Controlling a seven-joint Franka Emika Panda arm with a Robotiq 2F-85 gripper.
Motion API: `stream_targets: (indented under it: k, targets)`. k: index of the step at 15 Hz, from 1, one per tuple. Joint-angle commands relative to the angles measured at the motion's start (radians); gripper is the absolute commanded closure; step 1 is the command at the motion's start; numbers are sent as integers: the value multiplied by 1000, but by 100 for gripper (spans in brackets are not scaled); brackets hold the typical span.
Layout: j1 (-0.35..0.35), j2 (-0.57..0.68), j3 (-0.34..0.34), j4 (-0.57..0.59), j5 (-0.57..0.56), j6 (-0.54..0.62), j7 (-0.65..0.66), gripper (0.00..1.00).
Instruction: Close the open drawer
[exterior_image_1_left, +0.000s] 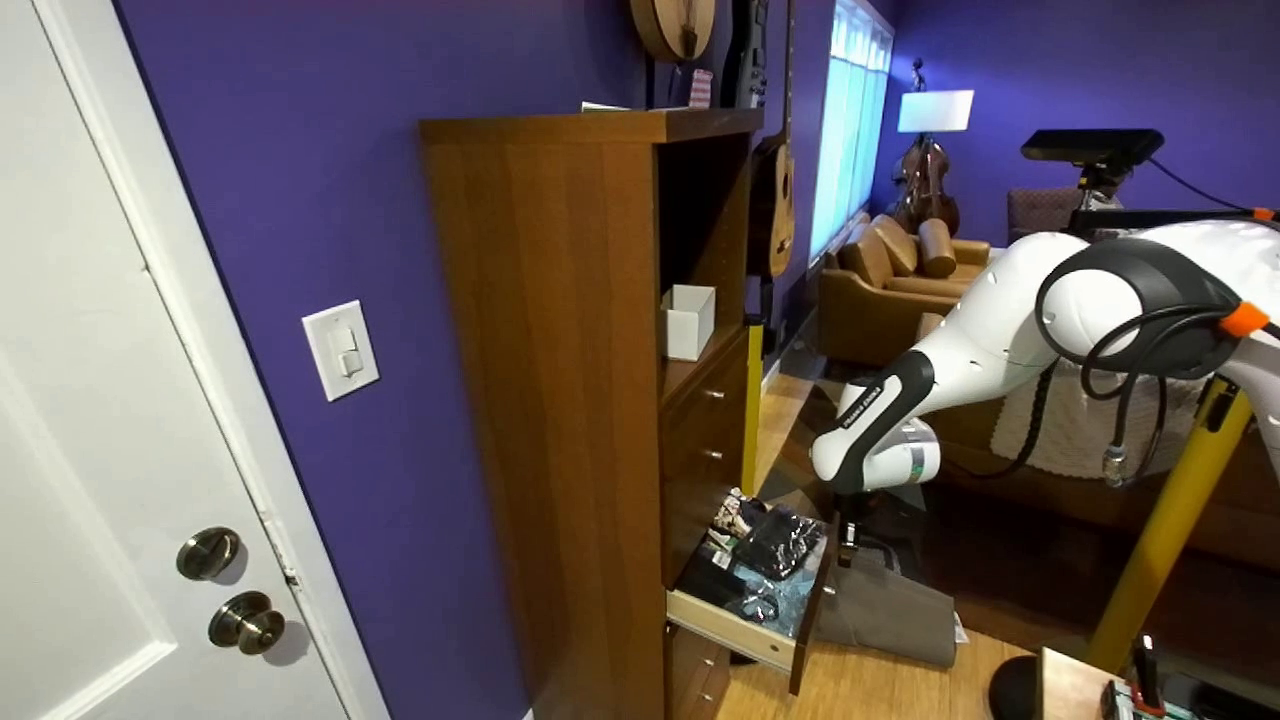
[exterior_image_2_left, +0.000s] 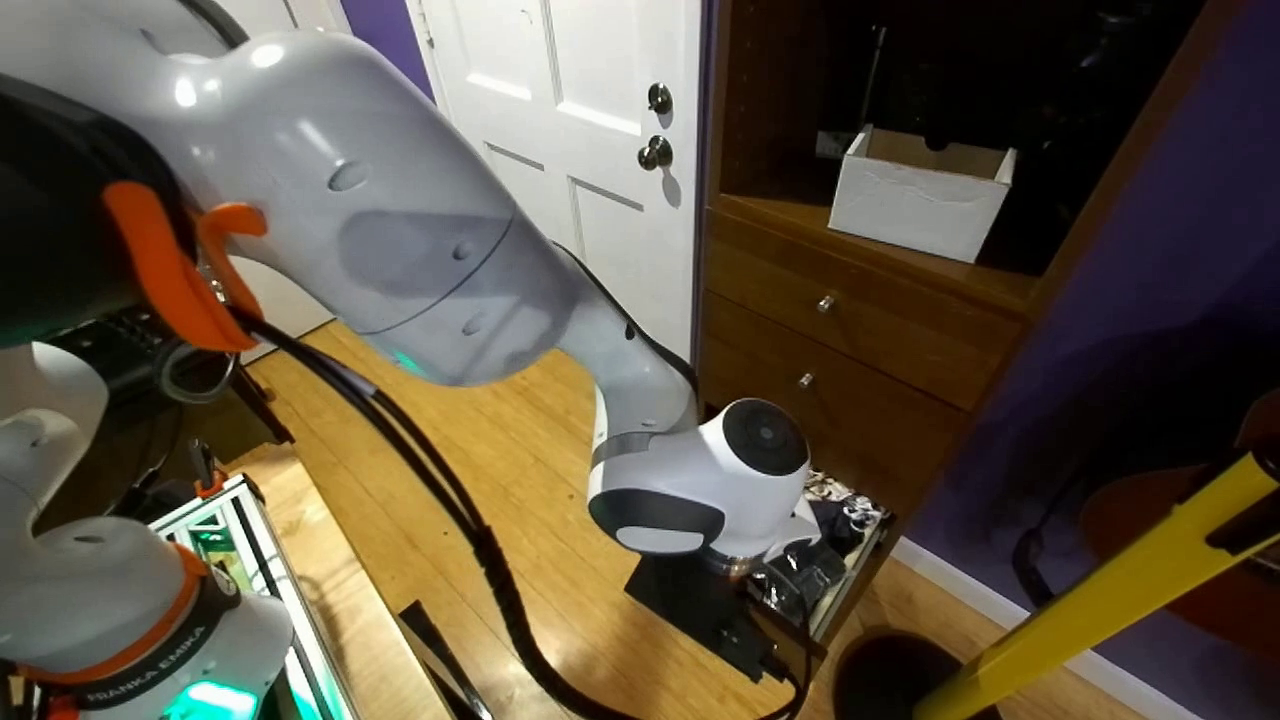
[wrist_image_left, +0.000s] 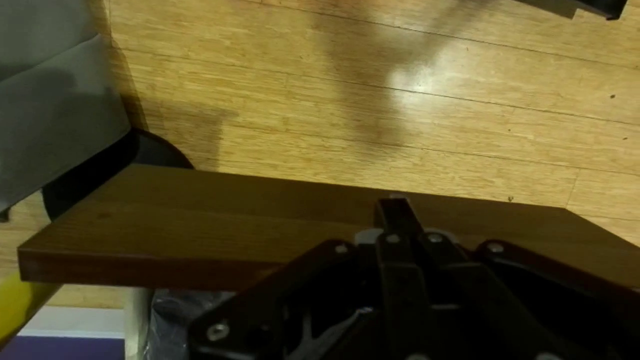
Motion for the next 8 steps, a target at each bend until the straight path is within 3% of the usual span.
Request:
stream_targets:
  k: [1,8]
  targets:
    - [-79,48,81,43,80,45,-120,100]
    - [-249,110,276,81,260,137,-330,100]
